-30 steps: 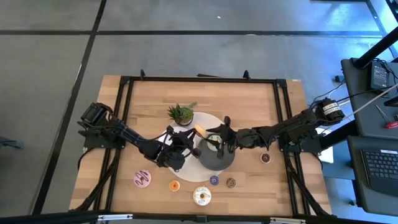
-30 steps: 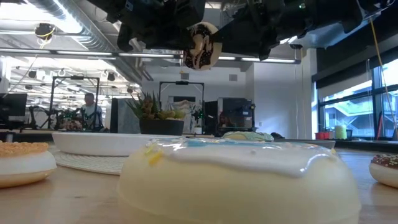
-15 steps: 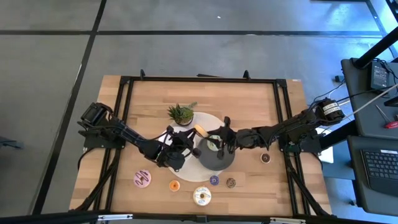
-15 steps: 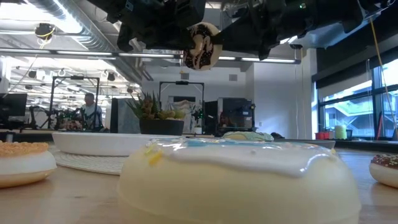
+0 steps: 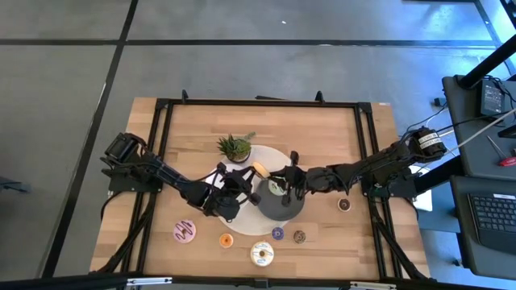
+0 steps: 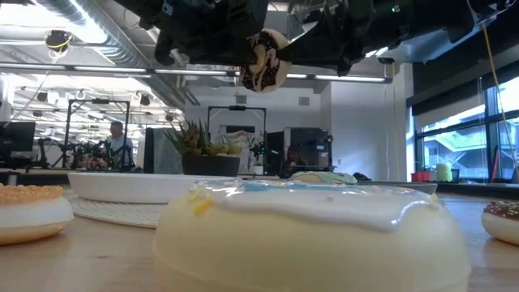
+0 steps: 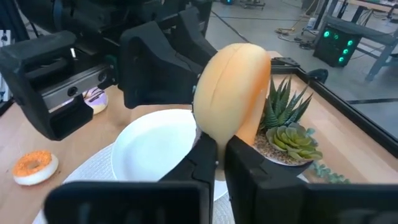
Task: Pick & Place donuts
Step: Put the large black donut on the gray plate
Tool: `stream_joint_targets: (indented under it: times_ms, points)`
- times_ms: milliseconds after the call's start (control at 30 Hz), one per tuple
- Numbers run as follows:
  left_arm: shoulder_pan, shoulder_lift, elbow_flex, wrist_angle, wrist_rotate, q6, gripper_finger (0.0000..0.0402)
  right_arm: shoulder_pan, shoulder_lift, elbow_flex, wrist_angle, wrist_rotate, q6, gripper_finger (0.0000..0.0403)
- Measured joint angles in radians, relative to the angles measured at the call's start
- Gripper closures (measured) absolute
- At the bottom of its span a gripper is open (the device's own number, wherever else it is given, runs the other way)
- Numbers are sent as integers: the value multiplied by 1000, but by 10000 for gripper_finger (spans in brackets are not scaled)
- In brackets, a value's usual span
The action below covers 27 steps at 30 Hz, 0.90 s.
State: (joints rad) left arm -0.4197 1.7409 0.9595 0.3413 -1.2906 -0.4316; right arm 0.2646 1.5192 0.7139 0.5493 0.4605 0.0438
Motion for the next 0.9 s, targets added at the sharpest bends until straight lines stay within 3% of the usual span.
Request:
stream_joint_targets:
  times_ms: [200, 400, 467, 600, 667, 900]
  points:
    - [-43, 0, 0, 0, -7, 40, 263, 0, -17, 0, -15, 0, 26, 378]
    - [-129, -25, 0, -8, -46, 67, 227, -2, -116, 0, -168, -14, 46, 379]
    - [-158, -38, 0, -8, -60, 93, 224, -7, -170, 0, -265, -85, 90, 379]
    - [-202, -63, 0, -8, -61, 113, 225, -31, -257, 1, -479, -390, 255, 379]
    - [-216, -67, 0, -7, -61, 113, 227, -34, -262, 1, -559, -494, 312, 380]
    - [-228, -67, 0, -9, -52, 106, 226, 6, -146, -41, -528, -572, 424, 380]
